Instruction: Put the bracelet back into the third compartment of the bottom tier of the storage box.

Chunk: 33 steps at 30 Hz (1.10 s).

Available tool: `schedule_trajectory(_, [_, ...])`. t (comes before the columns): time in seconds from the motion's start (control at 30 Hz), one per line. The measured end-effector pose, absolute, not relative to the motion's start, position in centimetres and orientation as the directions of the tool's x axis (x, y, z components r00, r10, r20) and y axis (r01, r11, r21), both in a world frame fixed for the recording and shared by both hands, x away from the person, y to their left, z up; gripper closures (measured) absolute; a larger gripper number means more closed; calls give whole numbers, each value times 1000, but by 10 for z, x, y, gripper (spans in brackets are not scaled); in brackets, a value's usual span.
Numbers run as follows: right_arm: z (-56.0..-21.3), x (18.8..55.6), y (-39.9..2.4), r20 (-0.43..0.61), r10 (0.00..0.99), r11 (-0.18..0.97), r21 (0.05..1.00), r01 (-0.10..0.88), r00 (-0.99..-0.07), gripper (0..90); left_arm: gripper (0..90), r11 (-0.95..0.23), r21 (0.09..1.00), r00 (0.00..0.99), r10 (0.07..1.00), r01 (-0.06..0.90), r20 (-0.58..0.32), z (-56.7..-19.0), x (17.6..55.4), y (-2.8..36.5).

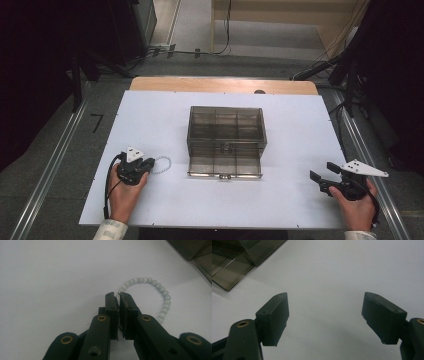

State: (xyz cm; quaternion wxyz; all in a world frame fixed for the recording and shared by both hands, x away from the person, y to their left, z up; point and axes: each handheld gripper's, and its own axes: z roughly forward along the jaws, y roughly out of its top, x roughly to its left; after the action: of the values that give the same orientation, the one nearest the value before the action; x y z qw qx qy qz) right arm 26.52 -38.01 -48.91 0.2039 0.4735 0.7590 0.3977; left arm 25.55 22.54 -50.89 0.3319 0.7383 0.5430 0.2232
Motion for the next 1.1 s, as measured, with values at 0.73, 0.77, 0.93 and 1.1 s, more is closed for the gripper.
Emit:
schedule_trajectory(0.73, [-489,264,-381,65,883,235,795,559,-465,203,868,-140,804,371,923,578,-106,-475,239,215])
schedule_trajectory(0.77, [-489,264,-381,65,883,237,793,561,-465,202,868,-139,808,374,921,573,-106,-473,238,214])
schedule_trajectory(0.93, [-489,264,-381,62,882,239,795,557,-467,203,868,-139,823,378,920,552,-99,-466,232,210])
schedule_trajectory(1.1, [-489,264,-381,67,882,236,794,560,-466,203,867,-157,829,390,918,537,-79,-459,227,204])
